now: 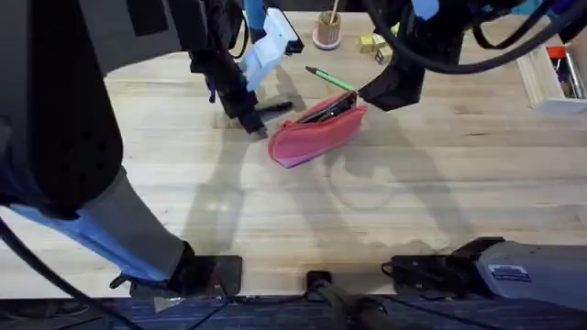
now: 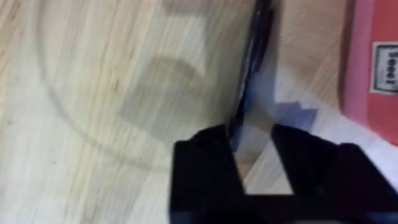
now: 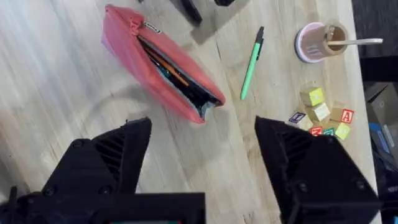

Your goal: Unzip the bag, pick up the pens from the table one at a time and place them inside, then zip the bag closed.

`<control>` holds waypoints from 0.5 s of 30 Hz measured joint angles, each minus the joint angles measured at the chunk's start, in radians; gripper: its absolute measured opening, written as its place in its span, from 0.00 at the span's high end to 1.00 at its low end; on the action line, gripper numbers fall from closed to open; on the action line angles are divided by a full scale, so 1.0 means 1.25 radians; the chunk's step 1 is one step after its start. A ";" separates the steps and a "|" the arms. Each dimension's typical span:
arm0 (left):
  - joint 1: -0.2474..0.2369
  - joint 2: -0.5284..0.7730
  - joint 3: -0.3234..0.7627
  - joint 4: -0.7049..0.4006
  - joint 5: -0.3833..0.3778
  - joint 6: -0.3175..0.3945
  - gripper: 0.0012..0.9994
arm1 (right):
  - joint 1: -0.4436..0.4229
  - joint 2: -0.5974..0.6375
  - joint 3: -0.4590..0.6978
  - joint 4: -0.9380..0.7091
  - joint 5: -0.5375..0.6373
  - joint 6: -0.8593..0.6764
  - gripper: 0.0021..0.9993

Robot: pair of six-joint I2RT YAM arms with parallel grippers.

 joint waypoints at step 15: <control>-0.003 -0.002 -0.001 -0.011 0.037 -0.025 0.96 | 0.000 0.000 0.000 -0.057 0.000 0.008 0.00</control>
